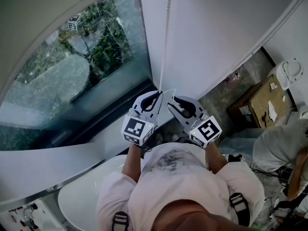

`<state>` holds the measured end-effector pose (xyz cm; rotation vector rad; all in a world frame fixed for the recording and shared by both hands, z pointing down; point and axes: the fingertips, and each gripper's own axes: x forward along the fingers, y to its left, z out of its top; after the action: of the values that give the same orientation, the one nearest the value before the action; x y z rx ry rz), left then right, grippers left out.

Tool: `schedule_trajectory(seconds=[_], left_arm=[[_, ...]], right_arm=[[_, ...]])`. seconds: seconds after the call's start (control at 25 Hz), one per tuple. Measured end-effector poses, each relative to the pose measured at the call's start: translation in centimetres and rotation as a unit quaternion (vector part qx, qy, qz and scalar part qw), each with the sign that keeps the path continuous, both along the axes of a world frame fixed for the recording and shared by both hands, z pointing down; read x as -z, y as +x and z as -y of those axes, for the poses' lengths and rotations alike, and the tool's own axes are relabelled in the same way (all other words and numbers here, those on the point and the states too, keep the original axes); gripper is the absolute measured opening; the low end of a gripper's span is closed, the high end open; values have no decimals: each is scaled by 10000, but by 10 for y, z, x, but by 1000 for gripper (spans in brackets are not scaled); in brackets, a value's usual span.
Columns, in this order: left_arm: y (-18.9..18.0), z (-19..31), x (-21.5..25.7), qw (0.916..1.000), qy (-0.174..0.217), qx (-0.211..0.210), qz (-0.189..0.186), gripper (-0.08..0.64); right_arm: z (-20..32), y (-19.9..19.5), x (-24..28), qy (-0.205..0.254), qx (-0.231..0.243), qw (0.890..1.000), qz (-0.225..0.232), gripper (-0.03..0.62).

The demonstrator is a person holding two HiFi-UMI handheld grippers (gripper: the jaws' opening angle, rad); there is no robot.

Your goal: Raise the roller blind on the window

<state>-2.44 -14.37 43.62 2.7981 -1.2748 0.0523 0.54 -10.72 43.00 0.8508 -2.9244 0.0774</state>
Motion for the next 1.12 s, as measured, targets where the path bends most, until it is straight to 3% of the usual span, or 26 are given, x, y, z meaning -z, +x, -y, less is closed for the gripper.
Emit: schedule_trajectory(seconds=[0.4,0.96,1.12], left_arm=[[3,-3,-2,10000,3,-47,34,5],[10,-6,-3,9999,54,-142,76,5],[12,-9,-2,9998,73,-159,48,5]], right_arm=[[18,-16,102,850,-3,9960,266,160],[39,-34,177,1346,7,9893,560,166],[39,-35,184,1371,8,9895,451,92]])
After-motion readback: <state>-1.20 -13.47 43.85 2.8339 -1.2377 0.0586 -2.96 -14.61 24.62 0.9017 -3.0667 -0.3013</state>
